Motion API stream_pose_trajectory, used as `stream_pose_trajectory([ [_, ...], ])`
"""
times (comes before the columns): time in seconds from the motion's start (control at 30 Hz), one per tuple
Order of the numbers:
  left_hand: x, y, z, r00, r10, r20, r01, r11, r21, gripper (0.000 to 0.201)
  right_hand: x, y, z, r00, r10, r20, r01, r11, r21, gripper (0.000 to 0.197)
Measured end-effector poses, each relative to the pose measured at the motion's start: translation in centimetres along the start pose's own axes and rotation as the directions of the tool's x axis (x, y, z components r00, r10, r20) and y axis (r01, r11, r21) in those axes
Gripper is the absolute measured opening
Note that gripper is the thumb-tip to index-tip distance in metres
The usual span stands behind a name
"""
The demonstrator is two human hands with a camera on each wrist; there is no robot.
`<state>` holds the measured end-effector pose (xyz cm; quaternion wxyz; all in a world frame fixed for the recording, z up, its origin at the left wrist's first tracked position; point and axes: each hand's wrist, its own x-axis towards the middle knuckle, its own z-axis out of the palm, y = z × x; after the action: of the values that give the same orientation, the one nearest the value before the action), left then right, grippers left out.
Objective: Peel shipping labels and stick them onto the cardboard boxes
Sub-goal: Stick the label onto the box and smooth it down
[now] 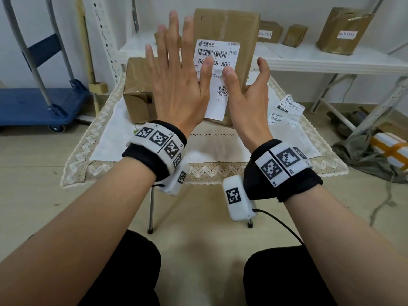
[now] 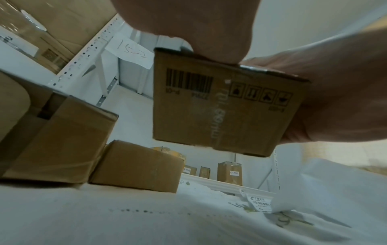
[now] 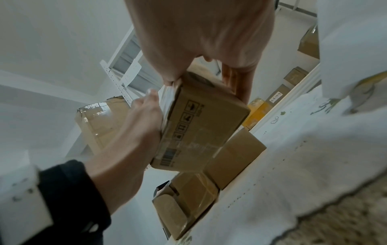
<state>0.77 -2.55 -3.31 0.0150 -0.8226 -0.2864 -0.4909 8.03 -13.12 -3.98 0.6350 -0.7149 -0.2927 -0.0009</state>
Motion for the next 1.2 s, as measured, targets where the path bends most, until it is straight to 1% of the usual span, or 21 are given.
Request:
stream_pose_trajectory([
  [0.07,0.1,-0.2,-0.1,1.0,-0.015,0.005,0.015,1.0,-0.008,0.066,0.0,0.0,0.4,1.0,0.003,-0.019,-0.002,1.0,0.008,0.099],
  [0.13,0.1,-0.4,-0.1,0.999,-0.043,0.026,0.044,0.998,-0.037,0.068,0.1,0.2,0.6,1.0,0.004,-0.025,-0.004,1.0,0.013,0.1],
  [0.23,0.0,-0.2,-0.4,0.993,-0.092,0.069,0.102,0.983,-0.153,0.069,0.0,0.2,0.8,0.999,0.016,-0.035,-0.015,1.0,0.01,0.102],
  [0.3,-0.2,-0.1,-0.5,0.977,-0.16,0.143,0.192,0.949,-0.252,0.068,-0.1,0.0,0.7,0.999,0.025,-0.04,-0.024,1.0,0.007,0.106],
  [0.4,-0.2,0.0,-0.7,0.927,-0.274,0.254,0.357,0.852,-0.384,0.069,-0.3,-0.3,0.6,0.999,0.022,-0.029,-0.022,1.0,0.013,0.112],
  [0.47,-0.1,-0.1,-0.5,0.909,-0.308,0.281,0.406,0.81,-0.424,0.071,-0.3,-0.5,0.5,0.999,0.028,-0.027,-0.027,0.999,0.025,0.109],
  [0.57,0.1,-0.2,0.2,0.909,-0.305,0.283,0.405,0.804,-0.435,0.078,-0.3,-0.4,0.3,0.997,0.047,-0.055,-0.044,0.998,0.038,0.096],
  [0.63,0.2,-0.1,0.4,0.912,-0.293,0.286,0.396,0.81,-0.432,0.08,-0.5,-0.4,0.3,0.996,0.031,-0.079,-0.028,0.999,0.033,0.093],
  [0.77,0.1,0.5,0.4,0.911,-0.292,0.292,0.396,0.82,-0.413,0.074,-1.2,-0.6,0.5,0.995,-0.074,-0.073,0.07,0.996,-0.057,0.098],
  [0.93,0.1,0.9,-0.1,0.908,-0.306,0.286,0.399,0.838,-0.372,0.068,-1.1,0.1,0.2,0.982,-0.175,-0.072,0.162,0.974,-0.161,0.097],
  [1.07,0.1,1.2,-0.4,0.907,-0.308,0.287,0.392,0.867,-0.308,0.07,-1.1,0.0,0.1,0.976,-0.21,-0.056,0.198,0.965,-0.173,0.099],
  [1.2,0.0,1.2,-0.5,0.915,-0.296,0.273,0.371,0.884,-0.284,0.071,-1.4,0.0,0.2,0.981,-0.183,-0.068,0.17,0.972,-0.164,0.097],
])
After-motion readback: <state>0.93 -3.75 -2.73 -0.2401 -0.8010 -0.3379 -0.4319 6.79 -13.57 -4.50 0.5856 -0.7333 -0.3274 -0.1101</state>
